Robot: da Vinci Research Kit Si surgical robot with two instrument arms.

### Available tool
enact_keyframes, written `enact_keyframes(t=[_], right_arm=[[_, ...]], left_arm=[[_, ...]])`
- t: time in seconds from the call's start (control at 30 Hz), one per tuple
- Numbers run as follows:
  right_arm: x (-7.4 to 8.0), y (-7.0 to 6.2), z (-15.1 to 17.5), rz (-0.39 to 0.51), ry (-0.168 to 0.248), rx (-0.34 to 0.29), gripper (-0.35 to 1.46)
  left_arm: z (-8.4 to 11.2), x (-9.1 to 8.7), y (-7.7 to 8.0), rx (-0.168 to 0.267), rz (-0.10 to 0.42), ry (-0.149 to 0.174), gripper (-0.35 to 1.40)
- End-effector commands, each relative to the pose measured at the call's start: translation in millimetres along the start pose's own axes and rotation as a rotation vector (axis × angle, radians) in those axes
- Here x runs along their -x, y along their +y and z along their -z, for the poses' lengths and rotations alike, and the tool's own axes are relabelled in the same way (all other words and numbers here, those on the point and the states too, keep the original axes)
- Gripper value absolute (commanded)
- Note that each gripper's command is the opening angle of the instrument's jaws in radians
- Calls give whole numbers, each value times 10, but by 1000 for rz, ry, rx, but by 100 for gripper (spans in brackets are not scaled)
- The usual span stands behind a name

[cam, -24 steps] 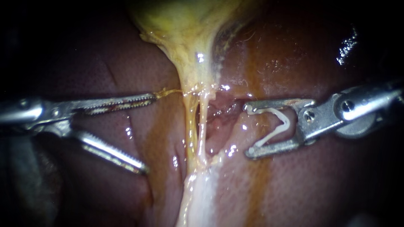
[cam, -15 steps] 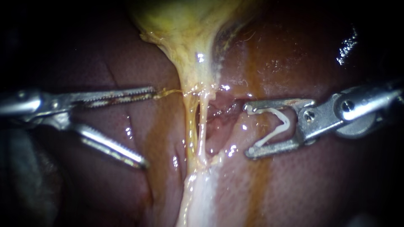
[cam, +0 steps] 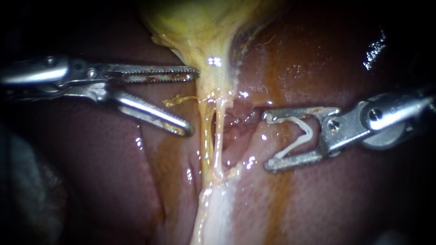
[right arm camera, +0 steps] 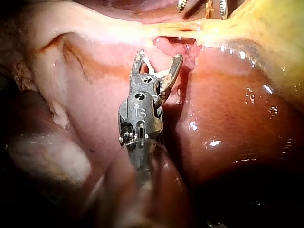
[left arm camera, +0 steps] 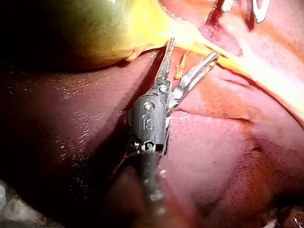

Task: Grabbing gallbladder

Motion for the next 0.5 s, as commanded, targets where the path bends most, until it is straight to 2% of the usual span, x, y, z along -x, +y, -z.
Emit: enact_keyframes(t=[0.03, 0.27, 0.43, 0.5], right_arm=[[0, 0, 0, 0, 0, 0, 50], [0, 0, -1, 0, 0, 0, 50], [0, 0, -1, 0, 0, 0, 50], [0, 0, -1, 0, 0, 0, 50]], left_arm=[[0, 1, 1, -1, -1, 1, 41], [0, 1, 1, -14, 5, 1, 10], [3, 2, 1, -13, 17, 1, 7], [4, 2, 1, -16, 23, 2, -1]])
